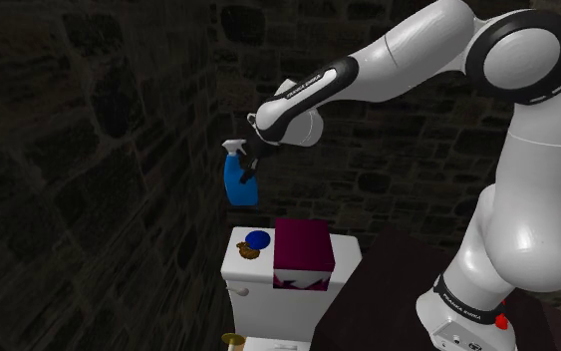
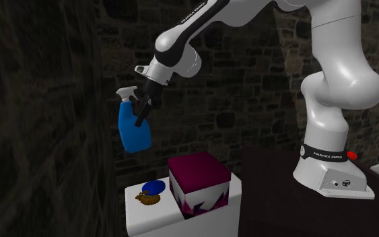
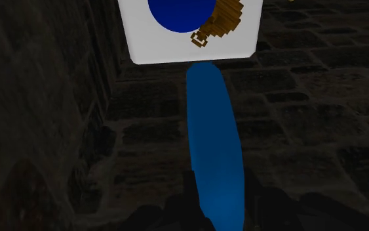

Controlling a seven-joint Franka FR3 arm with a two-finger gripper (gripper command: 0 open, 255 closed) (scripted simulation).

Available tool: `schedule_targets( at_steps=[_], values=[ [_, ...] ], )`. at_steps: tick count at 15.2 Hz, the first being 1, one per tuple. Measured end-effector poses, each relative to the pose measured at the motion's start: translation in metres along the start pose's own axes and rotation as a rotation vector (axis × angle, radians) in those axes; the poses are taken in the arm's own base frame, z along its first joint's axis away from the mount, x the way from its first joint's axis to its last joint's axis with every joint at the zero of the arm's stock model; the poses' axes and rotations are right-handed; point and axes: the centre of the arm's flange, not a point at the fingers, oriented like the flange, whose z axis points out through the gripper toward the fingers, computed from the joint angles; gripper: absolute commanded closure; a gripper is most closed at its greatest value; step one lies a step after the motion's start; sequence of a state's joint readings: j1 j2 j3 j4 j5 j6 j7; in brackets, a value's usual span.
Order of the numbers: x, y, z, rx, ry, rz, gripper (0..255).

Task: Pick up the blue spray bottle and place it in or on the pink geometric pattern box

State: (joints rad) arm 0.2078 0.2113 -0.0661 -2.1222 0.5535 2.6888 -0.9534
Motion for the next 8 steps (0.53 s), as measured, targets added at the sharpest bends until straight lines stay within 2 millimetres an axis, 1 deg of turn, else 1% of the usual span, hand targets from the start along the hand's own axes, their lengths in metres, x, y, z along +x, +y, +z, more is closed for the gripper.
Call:
schedule_targets(
  at_steps=[2,8],
  values=[
    [-0.012,-0.004,-0.010,0.000,0.000,0.000,255],
    [-0.074,-0.031,-0.040,0.000,0.000,0.000,255]
  ],
)
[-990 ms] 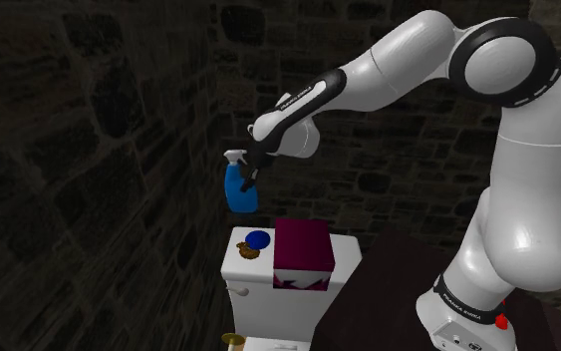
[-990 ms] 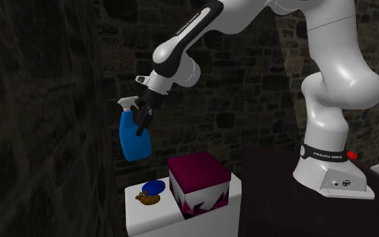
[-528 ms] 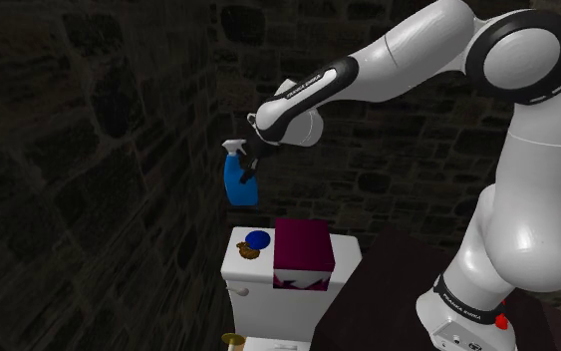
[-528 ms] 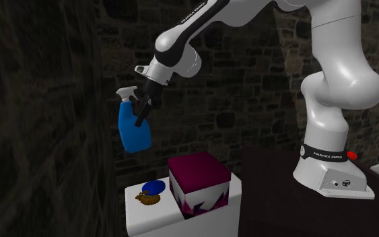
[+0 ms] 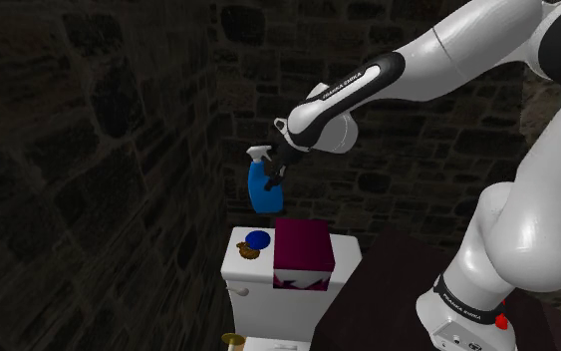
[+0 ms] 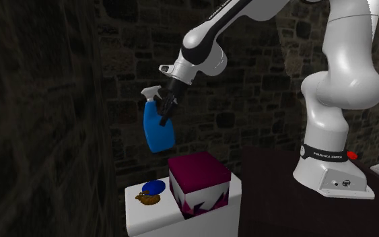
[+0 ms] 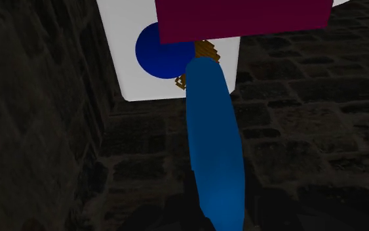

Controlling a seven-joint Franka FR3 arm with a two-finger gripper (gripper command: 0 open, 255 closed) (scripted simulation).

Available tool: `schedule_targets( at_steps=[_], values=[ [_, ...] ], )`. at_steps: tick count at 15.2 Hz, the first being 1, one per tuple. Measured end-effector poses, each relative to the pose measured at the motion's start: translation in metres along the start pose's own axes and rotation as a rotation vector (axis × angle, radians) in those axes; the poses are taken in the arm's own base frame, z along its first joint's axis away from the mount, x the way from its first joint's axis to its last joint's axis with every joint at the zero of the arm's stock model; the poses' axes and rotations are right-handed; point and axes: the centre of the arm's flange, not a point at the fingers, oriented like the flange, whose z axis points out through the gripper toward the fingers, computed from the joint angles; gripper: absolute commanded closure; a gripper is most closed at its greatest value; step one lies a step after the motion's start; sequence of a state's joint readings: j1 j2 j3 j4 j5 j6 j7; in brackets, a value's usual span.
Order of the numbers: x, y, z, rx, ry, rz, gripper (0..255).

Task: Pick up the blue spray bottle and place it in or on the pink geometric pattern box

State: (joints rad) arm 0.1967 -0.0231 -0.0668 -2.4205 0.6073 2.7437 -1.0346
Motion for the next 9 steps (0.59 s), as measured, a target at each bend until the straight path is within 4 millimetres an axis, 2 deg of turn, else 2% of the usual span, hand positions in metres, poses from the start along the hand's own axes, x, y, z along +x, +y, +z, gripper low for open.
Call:
schedule_targets(
  at_steps=[9],
  values=[
    [-0.106,-0.039,-0.047,0.000,0.000,0.000,255]
  ],
)
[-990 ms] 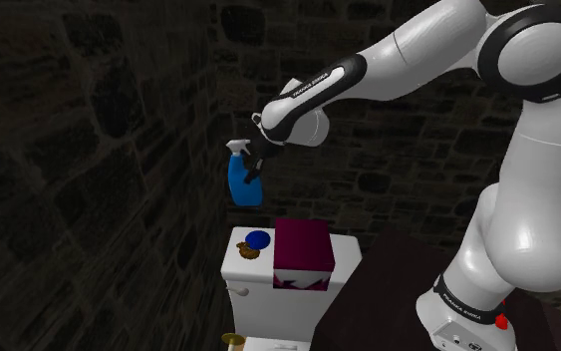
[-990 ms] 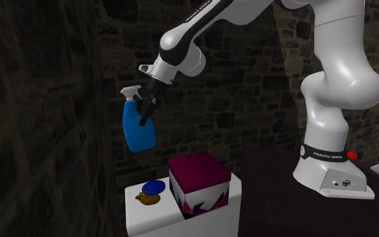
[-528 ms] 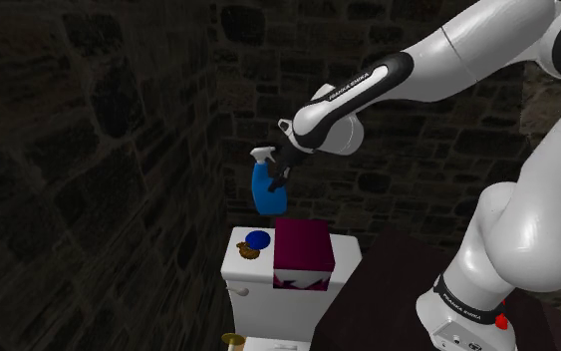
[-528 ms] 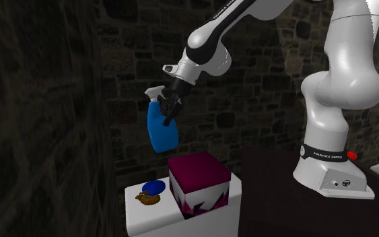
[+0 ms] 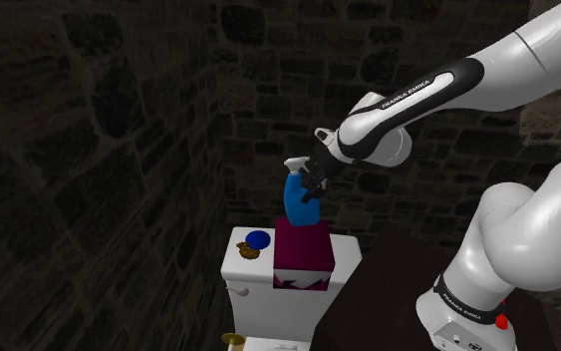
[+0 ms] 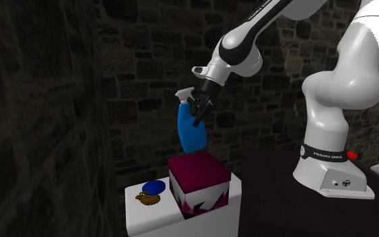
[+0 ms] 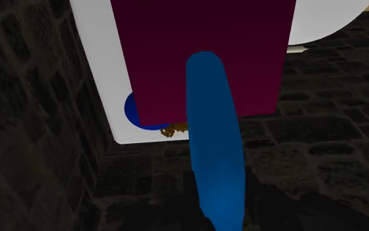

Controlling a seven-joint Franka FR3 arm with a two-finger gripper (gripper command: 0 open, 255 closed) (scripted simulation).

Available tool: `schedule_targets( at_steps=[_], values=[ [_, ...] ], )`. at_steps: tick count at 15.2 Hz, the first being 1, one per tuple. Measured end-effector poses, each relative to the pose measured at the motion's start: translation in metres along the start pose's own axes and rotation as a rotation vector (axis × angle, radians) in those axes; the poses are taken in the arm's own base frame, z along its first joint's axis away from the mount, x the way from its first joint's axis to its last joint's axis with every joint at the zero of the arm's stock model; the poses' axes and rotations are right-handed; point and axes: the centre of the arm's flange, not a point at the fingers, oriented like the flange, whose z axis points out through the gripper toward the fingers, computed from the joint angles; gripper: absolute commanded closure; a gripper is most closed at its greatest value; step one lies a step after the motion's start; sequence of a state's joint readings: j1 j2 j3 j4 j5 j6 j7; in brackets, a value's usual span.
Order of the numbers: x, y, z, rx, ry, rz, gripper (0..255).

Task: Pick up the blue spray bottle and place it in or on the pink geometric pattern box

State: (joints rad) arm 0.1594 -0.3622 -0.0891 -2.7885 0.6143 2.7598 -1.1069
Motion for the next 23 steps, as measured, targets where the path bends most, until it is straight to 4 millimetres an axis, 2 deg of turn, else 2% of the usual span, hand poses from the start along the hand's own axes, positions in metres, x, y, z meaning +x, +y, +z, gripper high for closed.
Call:
schedule_targets(
  at_steps=[2,5,14,21,22,23],
  values=[
    [-0.023,-0.008,-0.009,0.000,0.001,0.000,255],
    [-0.036,-0.014,-0.010,0.000,0.000,0.000,255],
    [-0.059,-0.014,0.031,0.002,0.002,-0.001,255],
    [-0.061,-0.013,0.037,-0.003,0.006,-0.001,255],
    [-0.061,-0.013,0.037,-0.003,0.005,-0.001,0],
    [-0.061,-0.013,0.038,-0.001,0.003,-0.001,0]
  ],
)
